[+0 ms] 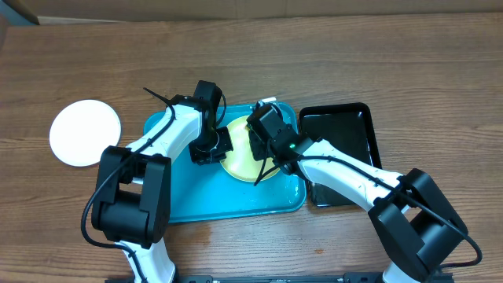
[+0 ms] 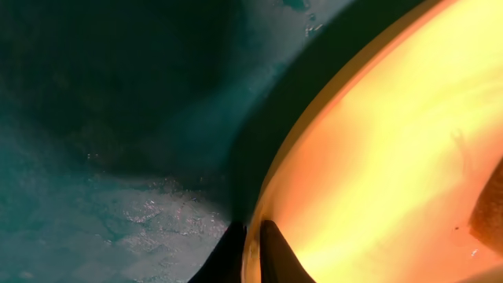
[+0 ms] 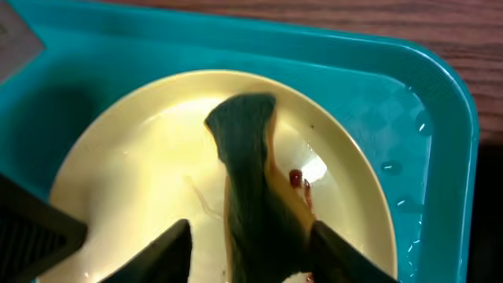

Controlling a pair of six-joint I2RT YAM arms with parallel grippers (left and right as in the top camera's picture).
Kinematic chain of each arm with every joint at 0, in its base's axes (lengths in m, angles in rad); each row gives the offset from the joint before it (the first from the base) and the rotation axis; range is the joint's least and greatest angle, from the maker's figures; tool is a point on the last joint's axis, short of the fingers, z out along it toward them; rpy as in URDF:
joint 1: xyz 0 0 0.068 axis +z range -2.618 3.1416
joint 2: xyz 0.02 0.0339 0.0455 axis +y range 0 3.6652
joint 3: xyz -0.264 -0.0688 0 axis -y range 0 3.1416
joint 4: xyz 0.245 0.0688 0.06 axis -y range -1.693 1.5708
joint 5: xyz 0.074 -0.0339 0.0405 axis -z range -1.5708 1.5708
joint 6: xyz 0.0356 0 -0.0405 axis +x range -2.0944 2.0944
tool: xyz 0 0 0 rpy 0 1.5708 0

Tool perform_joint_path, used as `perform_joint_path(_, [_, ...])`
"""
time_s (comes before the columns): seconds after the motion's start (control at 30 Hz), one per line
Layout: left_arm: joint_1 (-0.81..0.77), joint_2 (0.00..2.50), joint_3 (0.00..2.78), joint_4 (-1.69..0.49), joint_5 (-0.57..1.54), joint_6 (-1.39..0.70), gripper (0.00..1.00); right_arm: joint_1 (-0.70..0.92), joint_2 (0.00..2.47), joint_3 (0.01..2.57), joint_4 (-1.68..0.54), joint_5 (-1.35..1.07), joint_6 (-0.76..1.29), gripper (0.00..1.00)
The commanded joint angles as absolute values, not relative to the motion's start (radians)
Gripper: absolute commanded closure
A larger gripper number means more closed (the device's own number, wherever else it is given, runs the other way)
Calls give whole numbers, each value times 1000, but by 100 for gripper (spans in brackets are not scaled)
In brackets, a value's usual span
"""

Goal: Clean dirty plates on tray and stack at the side
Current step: 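Scrub the yellow plate surface with the sponge in the right gripper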

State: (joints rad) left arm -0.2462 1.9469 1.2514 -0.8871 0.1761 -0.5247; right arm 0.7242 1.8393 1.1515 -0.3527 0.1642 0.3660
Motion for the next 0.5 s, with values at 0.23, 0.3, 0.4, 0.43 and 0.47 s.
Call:
perform_joint_path(0.23, [-239, 1982, 1230, -889, 131, -539, 87, 725, 1833, 1152, -339, 152, 302, 36])
perform_joint_path(0.3, [-239, 1982, 1230, -889, 131, -539, 87, 724, 1834, 1152, -307, 152, 210, 32])
perform_joint_path(0.4, [-239, 1982, 1230, -889, 131, -539, 87, 723, 1843, 1152, -274, 152, 106, 32])
perform_joint_path(0.43, [-239, 1982, 1230, -889, 131, -539, 87, 723, 1847, 1152, -269, 152, 81, 32])
perform_joint_path(0.47, [-239, 1982, 1230, -889, 131, -539, 87, 723, 1856, 1152, -265, 155, 54, 34])
